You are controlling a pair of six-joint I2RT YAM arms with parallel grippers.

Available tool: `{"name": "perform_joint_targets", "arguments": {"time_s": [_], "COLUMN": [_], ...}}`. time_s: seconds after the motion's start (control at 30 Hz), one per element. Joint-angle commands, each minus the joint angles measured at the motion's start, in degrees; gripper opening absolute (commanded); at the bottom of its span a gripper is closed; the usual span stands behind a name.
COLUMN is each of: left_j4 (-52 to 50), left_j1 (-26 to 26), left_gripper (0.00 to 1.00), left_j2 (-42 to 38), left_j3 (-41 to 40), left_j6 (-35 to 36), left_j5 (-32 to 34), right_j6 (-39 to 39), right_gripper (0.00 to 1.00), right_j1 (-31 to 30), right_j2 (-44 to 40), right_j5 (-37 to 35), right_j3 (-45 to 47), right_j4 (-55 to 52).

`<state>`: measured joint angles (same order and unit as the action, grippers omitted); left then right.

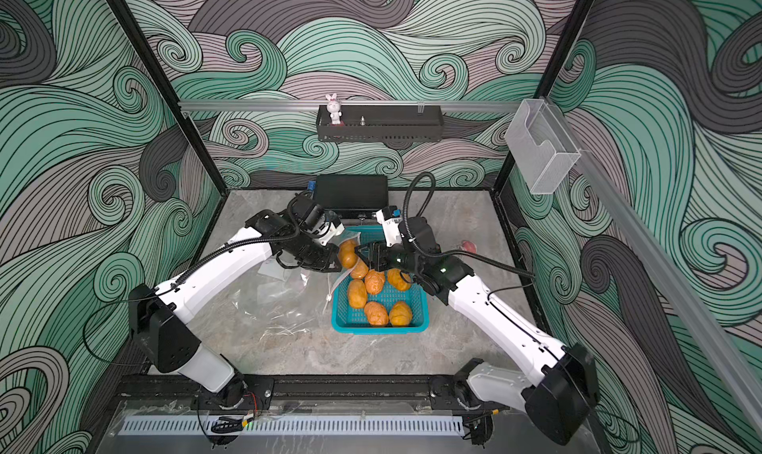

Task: Put the potatoes into a zipper bag and zip it
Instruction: Adjust the zipper food storage bag at the center of the board.

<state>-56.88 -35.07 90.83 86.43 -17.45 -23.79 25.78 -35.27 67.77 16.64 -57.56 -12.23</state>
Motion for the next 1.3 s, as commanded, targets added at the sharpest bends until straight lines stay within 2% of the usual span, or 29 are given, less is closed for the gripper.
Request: {"name": "perform_joint_targets", "arguments": {"time_s": [0.0, 0.1, 0.13, 0.3, 0.73, 1.07, 1.27], "left_j4": [0.6, 0.92, 1.05, 1.34, 1.82, 2.45, 1.95], "left_j1": [-0.44, -0.41, -0.44, -0.42, -0.44, -0.44, -0.44], "left_gripper": [0.0, 0.0, 0.0, 0.0, 0.0, 0.0, 0.0], "left_j2": [-2.36, -2.89, -3.1, -3.47, -3.83, -3.11, -2.93], "left_j3": [0.59, 0.58, 0.44, 0.13, -0.13, -0.66, -0.8], "left_j6": [0.76, 0.75, 0.76, 0.59, 0.94, 1.45, 1.98], "left_j5": [-1.67, -2.22, -2.22, -2.49, -2.91, -3.06, -2.07], "right_j6": [3.31, 6.34, 7.3, 10.64, 16.85, 18.64, 17.9], "right_gripper": [0.51, 0.4, 0.39, 0.41, 0.39, 0.44, 0.4], "right_j1": [1.52, 2.33, 2.37, 2.37, 2.26, 1.96, 1.73], "right_j2": [-0.29, 1.22, 1.61, 3.32, 8.84, 10.37, 10.62], "right_j5": [1.85, 4.5, 5.63, 12.13, 15.37, 16.39, 16.67], "right_j3": [3.15, 5.97, 6.57, 7.68, 5.85, 5.18, 5.0], "right_j4": [2.27, 5.15, 6.32, 12.2, 16.31, 16.51, 15.0]}}
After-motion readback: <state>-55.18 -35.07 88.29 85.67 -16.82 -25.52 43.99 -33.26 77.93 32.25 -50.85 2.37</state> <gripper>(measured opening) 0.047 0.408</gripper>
